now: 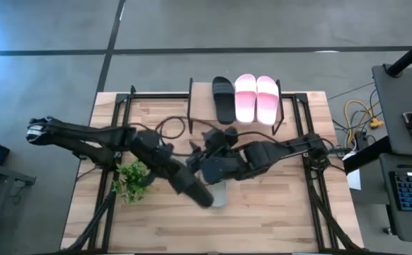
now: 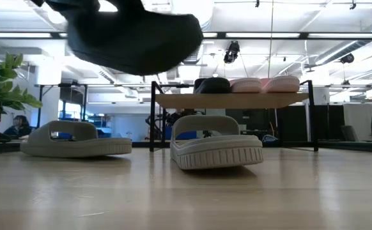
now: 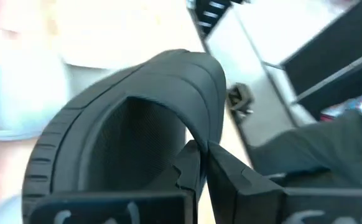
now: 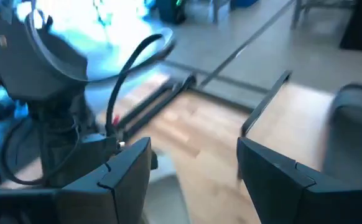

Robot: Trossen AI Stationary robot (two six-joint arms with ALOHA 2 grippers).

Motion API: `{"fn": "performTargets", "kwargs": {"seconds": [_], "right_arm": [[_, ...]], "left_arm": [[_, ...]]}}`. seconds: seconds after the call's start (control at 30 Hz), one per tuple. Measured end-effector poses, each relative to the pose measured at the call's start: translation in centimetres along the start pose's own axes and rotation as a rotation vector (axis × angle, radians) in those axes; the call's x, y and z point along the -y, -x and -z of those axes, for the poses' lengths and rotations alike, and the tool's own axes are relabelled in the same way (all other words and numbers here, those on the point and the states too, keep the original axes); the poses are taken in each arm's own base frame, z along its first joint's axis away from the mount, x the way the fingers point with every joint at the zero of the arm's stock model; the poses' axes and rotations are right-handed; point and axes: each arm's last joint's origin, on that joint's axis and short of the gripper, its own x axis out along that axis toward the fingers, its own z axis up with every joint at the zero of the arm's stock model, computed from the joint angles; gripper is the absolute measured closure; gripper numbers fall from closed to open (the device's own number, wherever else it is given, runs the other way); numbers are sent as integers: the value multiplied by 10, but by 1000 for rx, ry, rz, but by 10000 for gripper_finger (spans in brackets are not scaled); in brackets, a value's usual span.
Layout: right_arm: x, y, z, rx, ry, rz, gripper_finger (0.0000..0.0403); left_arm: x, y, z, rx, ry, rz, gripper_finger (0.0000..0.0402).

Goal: Pick and place slides into the shelf
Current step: Put the black slide on the shelf

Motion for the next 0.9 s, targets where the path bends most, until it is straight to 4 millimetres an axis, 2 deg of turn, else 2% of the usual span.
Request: {"fn": "performTargets", "kwargs": {"seconds": [0.17, 0.3, 0.43, 0.57, 0.73, 0.83, 0.9], "right_arm": [[16, 14, -18, 67, -44, 60, 175], [38, 17, -22, -66, -42, 81, 175], [58, 17, -11, -315, -43, 143, 178], [58, 18, 1, -365, -35, 182, 188], [58, 15, 3, -342, -44, 203, 200], [59, 13, 5, -338, -31, 221, 206], [59, 13, 6, -339, -22, 220, 210]], "left_arm": [[-8, 28, -13, 30, -12, -150, 401], [-16, 45, -25, 37, -10, -208, 401], [-25, 64, -47, 86, -27, -218, 402], [-47, 81, -72, 103, -43, -293, 402], [-85, 89, -99, -8, 1, -305, 401], [-101, 86, -106, -139, 50, -274, 401], [-106, 81, -103, -244, 89, -224, 401]]}}
